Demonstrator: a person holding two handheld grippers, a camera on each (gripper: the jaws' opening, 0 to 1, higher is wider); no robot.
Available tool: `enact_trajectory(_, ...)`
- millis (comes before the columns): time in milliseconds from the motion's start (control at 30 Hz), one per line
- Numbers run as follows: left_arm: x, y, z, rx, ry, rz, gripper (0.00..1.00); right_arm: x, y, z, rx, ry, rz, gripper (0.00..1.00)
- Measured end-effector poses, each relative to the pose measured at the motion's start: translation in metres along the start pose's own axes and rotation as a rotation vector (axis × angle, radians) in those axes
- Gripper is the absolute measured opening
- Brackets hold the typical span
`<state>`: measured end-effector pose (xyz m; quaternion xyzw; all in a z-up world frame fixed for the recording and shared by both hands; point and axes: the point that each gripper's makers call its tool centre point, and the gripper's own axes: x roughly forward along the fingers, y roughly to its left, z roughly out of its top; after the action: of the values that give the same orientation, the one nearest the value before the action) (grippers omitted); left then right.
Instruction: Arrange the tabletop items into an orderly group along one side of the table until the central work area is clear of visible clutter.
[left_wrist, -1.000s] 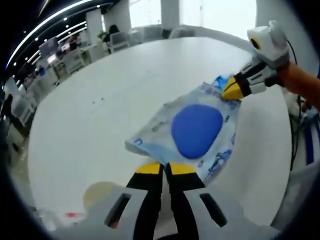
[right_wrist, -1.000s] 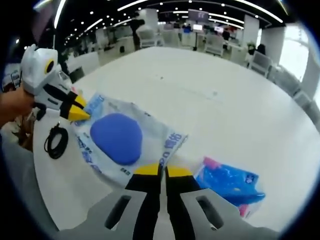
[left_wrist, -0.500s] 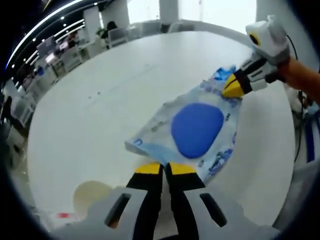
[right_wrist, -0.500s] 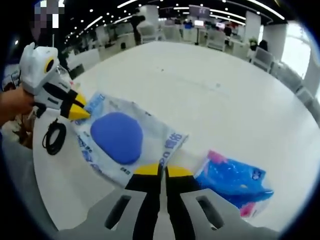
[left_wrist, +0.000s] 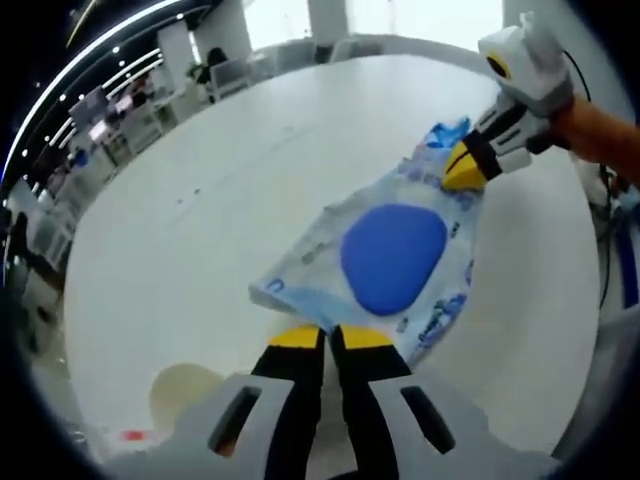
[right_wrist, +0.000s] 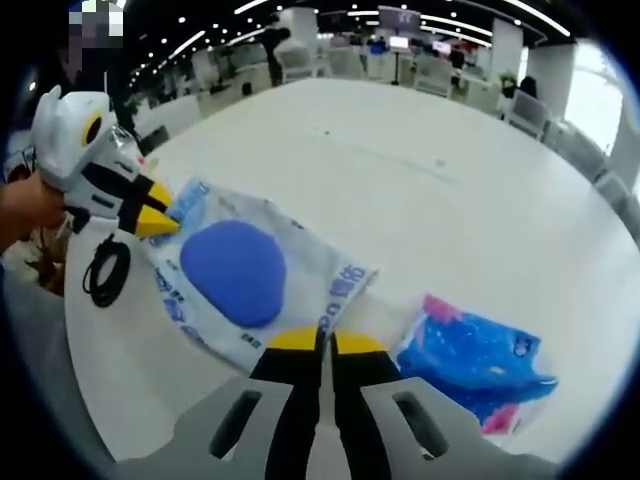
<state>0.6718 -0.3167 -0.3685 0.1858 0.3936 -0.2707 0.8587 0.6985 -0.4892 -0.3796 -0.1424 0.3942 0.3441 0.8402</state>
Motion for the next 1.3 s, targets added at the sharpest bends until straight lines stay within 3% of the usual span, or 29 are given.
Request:
enact_trajectory(467, 0.0014, -0.0005, -0.0016, 0.061, 0.008, 0.024, 0.06, 0.0033, -0.0009, -0.0035, 0.012, 0.009, 0.003, 0.03)
enact_trajectory(1300, -0.006, 0.0033, 0.0042, 0.054, -0.011, 0.045, 0.11, 0.0028, -0.0028, -0.0047, 0.035, 0.011, -0.007, 0.03)
